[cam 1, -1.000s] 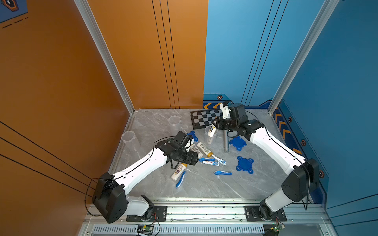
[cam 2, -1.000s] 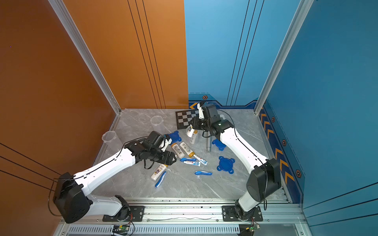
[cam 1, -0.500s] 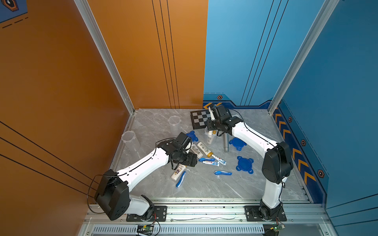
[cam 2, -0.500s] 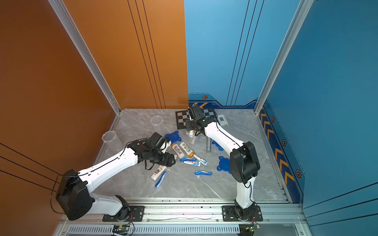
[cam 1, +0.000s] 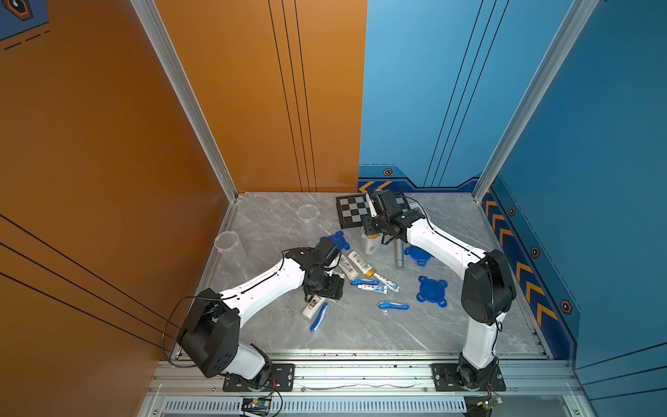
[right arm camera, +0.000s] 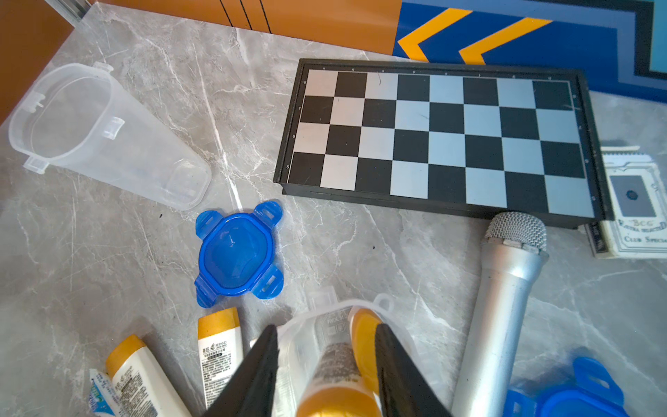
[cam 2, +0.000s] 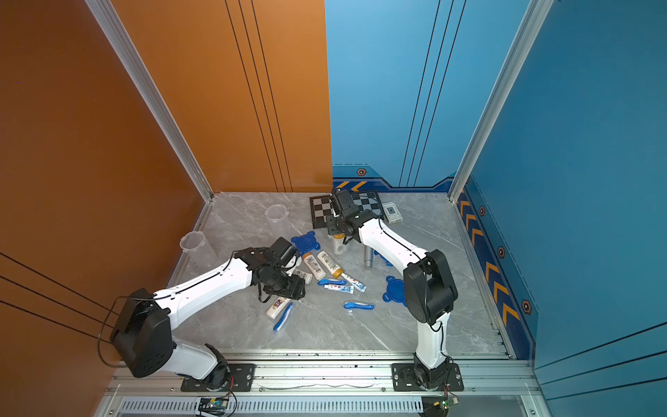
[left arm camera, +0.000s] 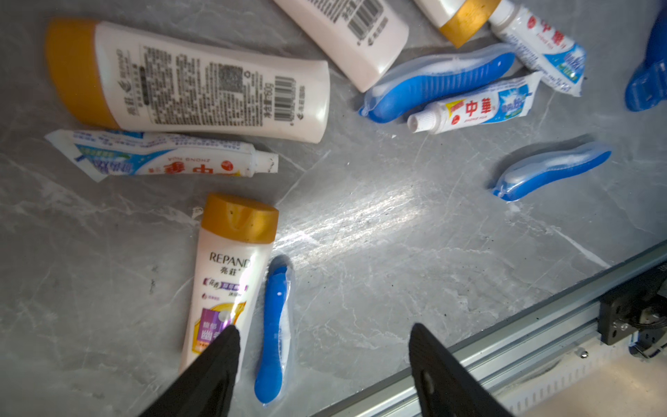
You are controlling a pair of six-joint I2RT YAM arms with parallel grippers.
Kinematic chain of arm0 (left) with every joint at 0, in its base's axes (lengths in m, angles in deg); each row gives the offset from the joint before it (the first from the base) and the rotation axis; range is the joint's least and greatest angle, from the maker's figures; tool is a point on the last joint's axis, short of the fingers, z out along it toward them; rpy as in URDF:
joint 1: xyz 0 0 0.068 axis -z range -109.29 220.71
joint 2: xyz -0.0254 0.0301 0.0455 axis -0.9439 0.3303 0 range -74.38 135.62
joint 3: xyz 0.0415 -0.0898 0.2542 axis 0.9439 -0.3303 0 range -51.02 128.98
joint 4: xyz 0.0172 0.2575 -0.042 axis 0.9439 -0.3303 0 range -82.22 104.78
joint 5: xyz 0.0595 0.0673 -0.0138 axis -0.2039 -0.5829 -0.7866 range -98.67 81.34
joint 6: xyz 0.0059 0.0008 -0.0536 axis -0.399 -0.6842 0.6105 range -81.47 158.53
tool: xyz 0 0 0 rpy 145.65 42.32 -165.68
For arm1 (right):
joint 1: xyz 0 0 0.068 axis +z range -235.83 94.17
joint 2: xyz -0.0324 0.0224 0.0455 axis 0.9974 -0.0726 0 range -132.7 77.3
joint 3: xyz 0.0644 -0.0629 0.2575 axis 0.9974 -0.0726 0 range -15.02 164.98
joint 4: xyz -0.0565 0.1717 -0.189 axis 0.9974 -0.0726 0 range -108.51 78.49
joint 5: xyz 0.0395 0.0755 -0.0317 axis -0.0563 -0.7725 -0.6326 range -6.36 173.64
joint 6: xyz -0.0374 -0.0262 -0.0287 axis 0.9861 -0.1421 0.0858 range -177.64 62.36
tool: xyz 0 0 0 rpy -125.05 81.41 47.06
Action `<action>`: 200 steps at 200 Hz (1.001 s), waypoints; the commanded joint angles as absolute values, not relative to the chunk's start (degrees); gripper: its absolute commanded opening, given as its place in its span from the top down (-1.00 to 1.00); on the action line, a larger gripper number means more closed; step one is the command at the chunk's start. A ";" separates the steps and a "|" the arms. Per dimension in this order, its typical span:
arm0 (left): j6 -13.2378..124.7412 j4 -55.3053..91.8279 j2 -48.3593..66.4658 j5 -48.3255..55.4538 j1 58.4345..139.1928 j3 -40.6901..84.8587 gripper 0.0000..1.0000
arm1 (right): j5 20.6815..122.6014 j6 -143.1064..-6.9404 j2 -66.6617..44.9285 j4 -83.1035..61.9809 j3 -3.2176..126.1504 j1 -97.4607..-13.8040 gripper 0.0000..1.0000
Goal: Pack away toiletry kits
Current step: Place the toiletry item into the container, then pick up the toiletry item from the center of the board.
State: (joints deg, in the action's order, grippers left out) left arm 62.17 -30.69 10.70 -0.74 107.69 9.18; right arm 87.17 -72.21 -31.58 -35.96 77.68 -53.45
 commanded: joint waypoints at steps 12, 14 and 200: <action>60.76 -34.53 12.62 -2.44 106.30 11.49 -0.44 | 88.47 -72.83 -29.59 -35.86 77.34 -52.53 -0.05; 60.77 -34.59 12.70 -2.32 106.20 11.58 -0.44 | 88.47 -72.91 -29.36 -35.97 77.41 -52.53 -0.06; 39.33 -28.58 45.56 2.03 126.58 42.73 -0.51 | 72.88 -101.73 20.69 -50.56 27.80 -77.30 -1.00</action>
